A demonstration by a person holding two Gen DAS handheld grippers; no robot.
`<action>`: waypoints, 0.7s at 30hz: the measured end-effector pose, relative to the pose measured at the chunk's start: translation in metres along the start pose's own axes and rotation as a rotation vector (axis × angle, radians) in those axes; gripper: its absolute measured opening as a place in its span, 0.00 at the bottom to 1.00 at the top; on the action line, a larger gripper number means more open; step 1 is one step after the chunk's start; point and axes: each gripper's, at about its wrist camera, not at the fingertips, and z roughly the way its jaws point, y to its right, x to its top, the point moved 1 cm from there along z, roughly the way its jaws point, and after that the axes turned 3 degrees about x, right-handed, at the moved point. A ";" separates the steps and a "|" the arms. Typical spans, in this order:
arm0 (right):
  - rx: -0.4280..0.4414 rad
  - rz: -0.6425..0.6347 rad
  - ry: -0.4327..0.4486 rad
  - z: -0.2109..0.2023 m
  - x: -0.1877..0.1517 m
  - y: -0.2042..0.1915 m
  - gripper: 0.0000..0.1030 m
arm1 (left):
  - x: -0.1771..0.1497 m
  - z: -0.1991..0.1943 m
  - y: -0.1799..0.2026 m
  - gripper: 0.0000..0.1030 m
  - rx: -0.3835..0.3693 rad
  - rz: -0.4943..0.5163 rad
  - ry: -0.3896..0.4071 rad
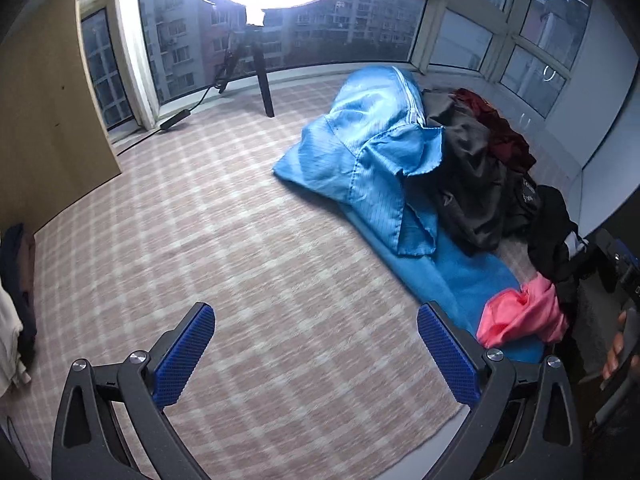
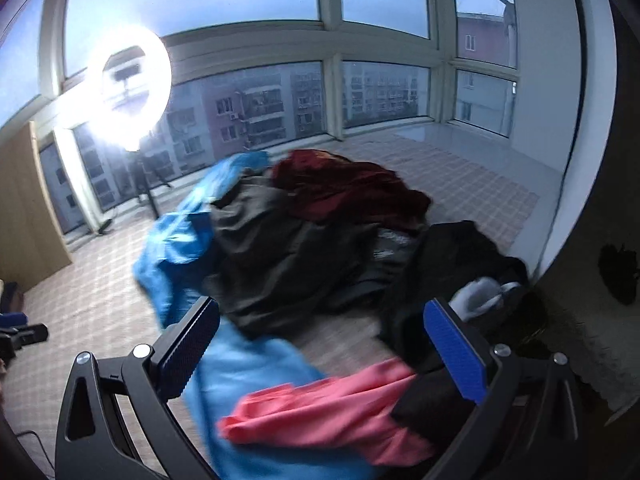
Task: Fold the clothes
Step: 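Move both tools toward the clothes pile beside the blue garment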
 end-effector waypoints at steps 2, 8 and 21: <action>-0.016 0.015 -0.014 0.002 0.007 0.025 1.00 | 0.009 0.004 0.005 0.99 -0.009 -0.016 0.001; -0.141 0.192 -0.078 0.010 0.001 0.132 0.99 | 0.027 -0.006 0.014 0.84 -0.083 -0.047 0.090; -0.030 0.409 -0.346 0.117 -0.013 0.222 0.15 | 0.044 -0.020 0.012 0.86 -0.050 -0.063 0.141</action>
